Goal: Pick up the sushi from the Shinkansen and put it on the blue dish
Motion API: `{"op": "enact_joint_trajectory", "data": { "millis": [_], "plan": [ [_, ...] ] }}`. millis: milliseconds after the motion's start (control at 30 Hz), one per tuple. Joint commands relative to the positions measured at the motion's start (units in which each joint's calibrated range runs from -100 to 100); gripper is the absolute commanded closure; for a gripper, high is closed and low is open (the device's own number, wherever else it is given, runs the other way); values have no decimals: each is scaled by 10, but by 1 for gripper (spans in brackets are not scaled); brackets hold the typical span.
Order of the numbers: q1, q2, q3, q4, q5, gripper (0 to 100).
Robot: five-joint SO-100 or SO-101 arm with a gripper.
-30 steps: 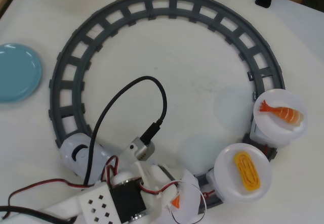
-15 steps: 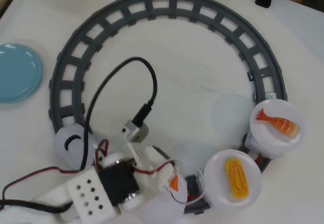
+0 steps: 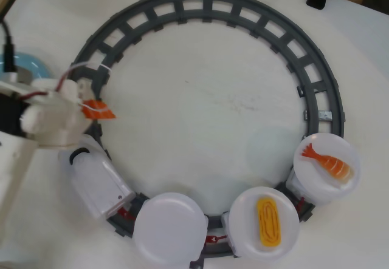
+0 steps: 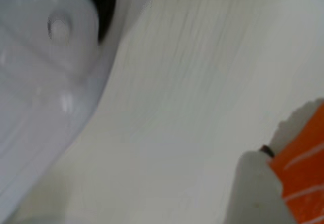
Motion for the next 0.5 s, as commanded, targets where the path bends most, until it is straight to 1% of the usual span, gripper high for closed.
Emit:
{"op": "enact_joint_trajectory", "data": {
  "millis": [0, 267, 467],
  "plan": [
    [-89, 17, -29, -11, -3, 97],
    [-202, 150, -95, -30, -3, 97],
    [-250, 240, -189, -30, -3, 97]
  ]
}}
